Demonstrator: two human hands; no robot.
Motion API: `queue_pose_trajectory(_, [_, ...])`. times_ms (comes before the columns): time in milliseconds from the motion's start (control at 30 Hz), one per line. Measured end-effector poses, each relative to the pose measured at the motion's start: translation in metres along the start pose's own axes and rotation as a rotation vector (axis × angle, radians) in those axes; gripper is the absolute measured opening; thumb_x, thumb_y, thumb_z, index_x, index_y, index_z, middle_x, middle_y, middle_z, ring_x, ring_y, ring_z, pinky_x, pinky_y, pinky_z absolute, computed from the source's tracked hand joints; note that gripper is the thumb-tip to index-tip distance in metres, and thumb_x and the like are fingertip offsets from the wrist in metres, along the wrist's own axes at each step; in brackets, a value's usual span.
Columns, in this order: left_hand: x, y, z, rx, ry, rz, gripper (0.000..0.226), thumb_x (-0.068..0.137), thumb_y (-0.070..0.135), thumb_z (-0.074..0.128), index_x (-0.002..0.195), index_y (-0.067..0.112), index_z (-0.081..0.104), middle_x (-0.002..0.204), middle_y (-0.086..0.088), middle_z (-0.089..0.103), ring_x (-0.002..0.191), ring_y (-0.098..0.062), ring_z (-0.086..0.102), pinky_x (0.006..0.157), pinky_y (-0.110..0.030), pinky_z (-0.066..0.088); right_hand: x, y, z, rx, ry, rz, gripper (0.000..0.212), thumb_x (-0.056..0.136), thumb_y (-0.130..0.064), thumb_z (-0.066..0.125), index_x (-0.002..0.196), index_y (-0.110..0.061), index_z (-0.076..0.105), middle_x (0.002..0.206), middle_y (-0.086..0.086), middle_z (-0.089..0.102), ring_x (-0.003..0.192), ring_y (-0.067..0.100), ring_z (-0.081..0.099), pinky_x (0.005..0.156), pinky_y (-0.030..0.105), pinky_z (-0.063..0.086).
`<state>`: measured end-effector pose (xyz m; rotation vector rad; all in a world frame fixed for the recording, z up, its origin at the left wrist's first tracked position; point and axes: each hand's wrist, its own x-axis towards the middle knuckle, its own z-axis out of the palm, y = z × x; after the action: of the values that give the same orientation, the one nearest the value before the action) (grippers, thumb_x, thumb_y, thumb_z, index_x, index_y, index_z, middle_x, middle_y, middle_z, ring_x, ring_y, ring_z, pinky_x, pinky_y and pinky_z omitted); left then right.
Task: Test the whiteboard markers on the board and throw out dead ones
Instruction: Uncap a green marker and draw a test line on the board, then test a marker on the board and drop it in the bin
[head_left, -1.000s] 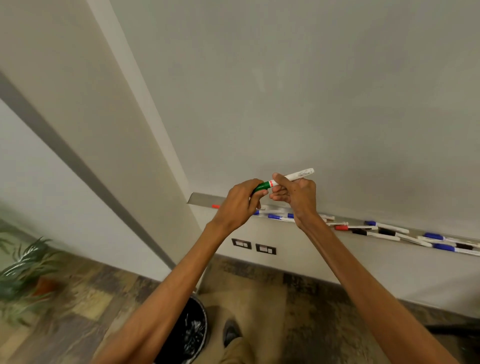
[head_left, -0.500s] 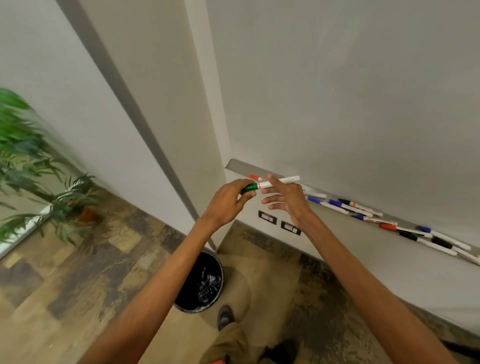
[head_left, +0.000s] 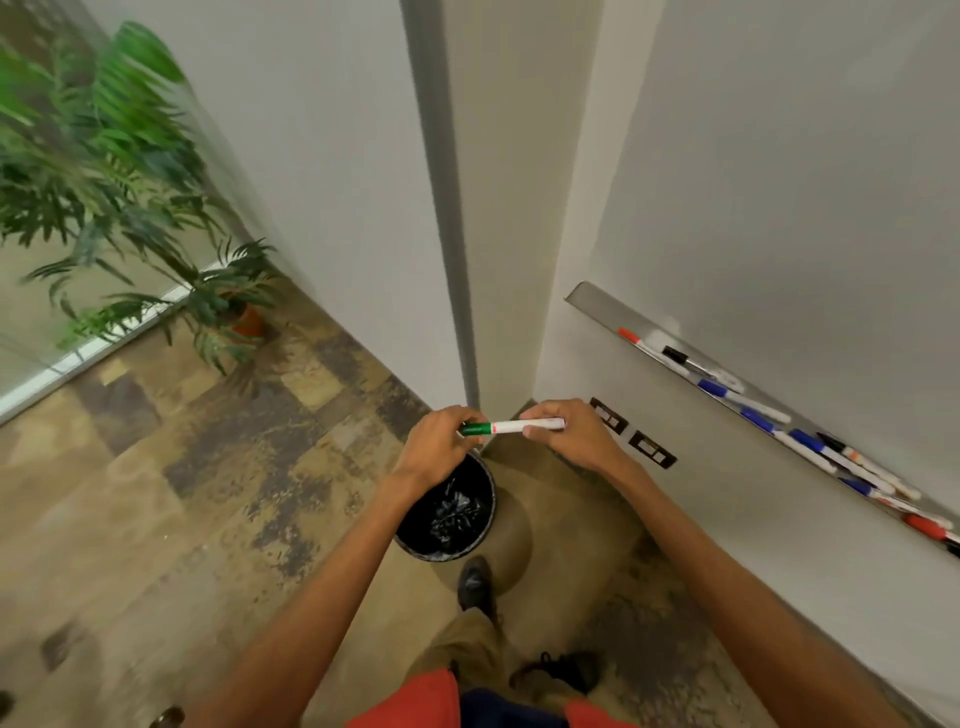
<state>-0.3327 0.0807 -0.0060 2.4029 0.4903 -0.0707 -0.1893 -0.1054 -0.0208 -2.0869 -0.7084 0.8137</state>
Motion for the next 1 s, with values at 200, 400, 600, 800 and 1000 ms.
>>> queue_pose_trajectory(200, [-0.010,-0.058,-0.006,-0.023,0.017,-0.154,0.024,0.086,0.016,0.072,0.109,0.024,0.070,0.105,0.006,0.071,0.097,-0.013,0.064,0.078,-0.024,0.044,0.030,-0.012,0.051,-0.069,-0.155,-0.045,0.022,0.086,-0.018,0.073,0.108,-0.018,0.076,0.097,-0.003,0.075,0.087,0.006,0.067,0.082,0.028,0.057])
queue_pose_trajectory(400, [-0.023,-0.103,-0.007,-0.001,-0.018,-0.264,0.032,0.087,0.022,0.073,0.118,0.019,0.066,0.120,0.000,0.068,0.111,-0.020,0.062,0.083,-0.031,0.047,0.054,-0.017,0.079,-0.360,-0.236,0.023,0.064,0.080,-0.064,0.067,0.131,-0.027,0.062,0.121,-0.005,0.070,0.113,0.015,0.063,0.105,0.043,0.043])
queue_pose_trajectory(600, [-0.031,-0.131,-0.006,-0.023,-0.046,-0.332,0.030,0.091,0.022,0.070,0.120,0.017,0.066,0.123,0.000,0.068,0.116,-0.018,0.062,0.089,-0.032,0.048,0.071,-0.019,0.090,-0.402,-0.207,0.091,0.049,0.087,-0.057,0.060,0.108,-0.014,0.070,0.107,0.005,0.073,0.102,0.025,0.067,0.097,0.046,0.049])
queue_pose_trajectory(800, [-0.017,-0.126,-0.011,-0.013,-0.021,-0.296,0.026,0.095,0.023,0.064,0.120,0.017,0.065,0.122,-0.001,0.068,0.115,-0.018,0.062,0.085,-0.029,0.047,0.080,-0.029,0.096,-0.325,-0.209,0.075,0.036,0.087,-0.048,0.067,0.109,-0.020,0.073,0.102,-0.001,0.075,0.096,0.014,0.069,0.087,0.031,0.052])
queue_pose_trajectory(1000, [0.004,-0.115,-0.009,-0.020,-0.012,-0.244,0.025,0.094,0.026,0.064,0.118,0.017,0.065,0.118,0.000,0.069,0.110,-0.018,0.064,0.086,-0.031,0.050,0.081,-0.033,0.085,-0.286,-0.150,0.048,0.031,0.088,-0.042,0.068,0.105,-0.018,0.074,0.103,0.000,0.075,0.094,0.014,0.069,0.083,0.025,0.050])
